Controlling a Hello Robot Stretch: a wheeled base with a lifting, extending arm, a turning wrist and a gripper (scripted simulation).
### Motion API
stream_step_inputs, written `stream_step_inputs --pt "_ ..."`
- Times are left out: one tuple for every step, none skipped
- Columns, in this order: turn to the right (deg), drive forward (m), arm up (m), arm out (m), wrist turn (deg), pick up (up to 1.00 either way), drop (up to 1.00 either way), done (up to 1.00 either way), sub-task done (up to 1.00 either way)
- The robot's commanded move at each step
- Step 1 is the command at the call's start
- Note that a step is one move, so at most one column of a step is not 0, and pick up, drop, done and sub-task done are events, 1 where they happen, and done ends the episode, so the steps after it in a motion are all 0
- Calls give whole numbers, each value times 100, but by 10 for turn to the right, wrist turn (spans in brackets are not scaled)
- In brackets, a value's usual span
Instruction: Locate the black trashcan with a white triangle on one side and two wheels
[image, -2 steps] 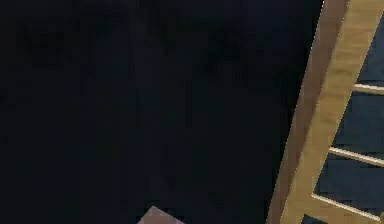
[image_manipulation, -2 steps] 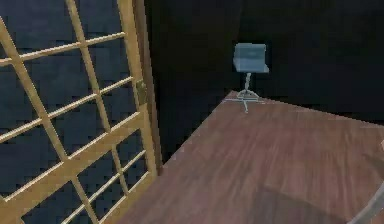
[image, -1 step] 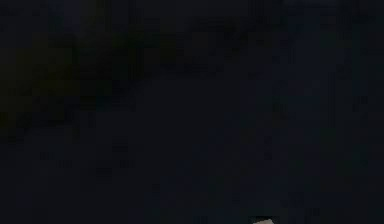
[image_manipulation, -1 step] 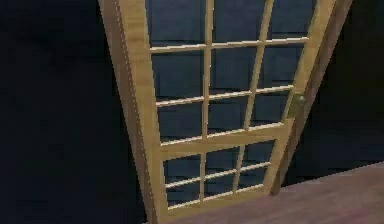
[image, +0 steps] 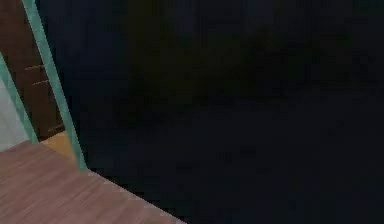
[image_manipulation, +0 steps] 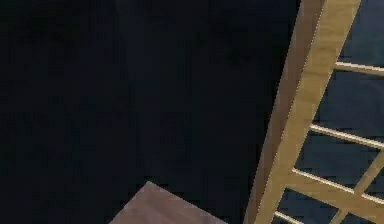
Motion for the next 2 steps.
stream_step_inputs --pt "-270 0 0 0 0 0 0 0 0" --pt "0 35 0 0 0 0 0 0 0"
